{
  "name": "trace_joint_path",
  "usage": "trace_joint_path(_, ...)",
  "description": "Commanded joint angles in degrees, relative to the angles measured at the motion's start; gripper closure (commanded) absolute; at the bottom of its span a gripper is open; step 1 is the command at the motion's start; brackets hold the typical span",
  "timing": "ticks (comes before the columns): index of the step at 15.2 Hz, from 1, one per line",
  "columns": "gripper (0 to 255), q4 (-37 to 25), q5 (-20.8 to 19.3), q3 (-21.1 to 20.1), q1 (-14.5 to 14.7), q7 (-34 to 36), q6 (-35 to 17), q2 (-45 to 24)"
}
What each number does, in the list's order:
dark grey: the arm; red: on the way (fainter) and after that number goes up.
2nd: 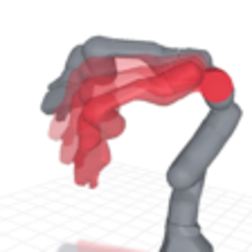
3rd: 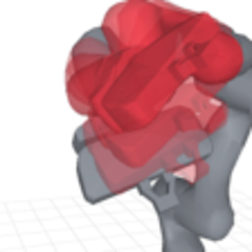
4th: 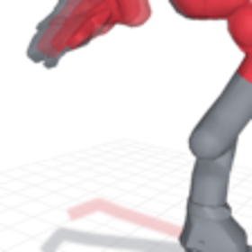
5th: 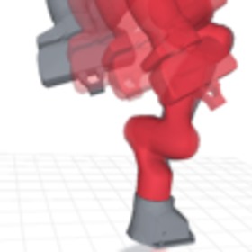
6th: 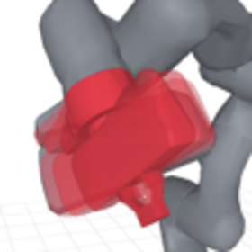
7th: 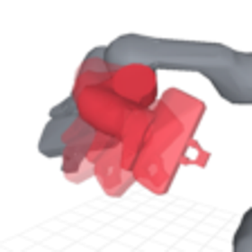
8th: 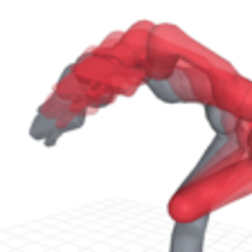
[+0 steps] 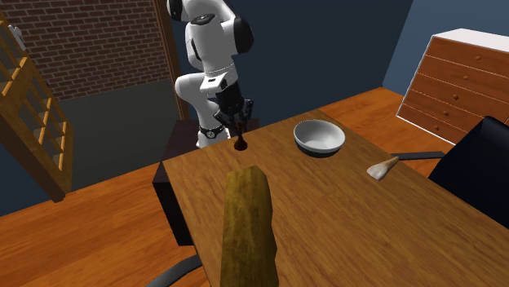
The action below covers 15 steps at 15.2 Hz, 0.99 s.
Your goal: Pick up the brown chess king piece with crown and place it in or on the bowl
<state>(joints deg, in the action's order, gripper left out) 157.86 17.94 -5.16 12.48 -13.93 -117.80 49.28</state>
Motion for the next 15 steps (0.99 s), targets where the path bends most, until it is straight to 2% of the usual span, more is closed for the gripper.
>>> trace_joint_path(1,255,-1.4,-0.3,0.1,-0.1,0.4,1.7,0.4)
trace_joint_path(15,255,-12.0,-2.0,1.0,-0.7,2.6,12.2,0.3)
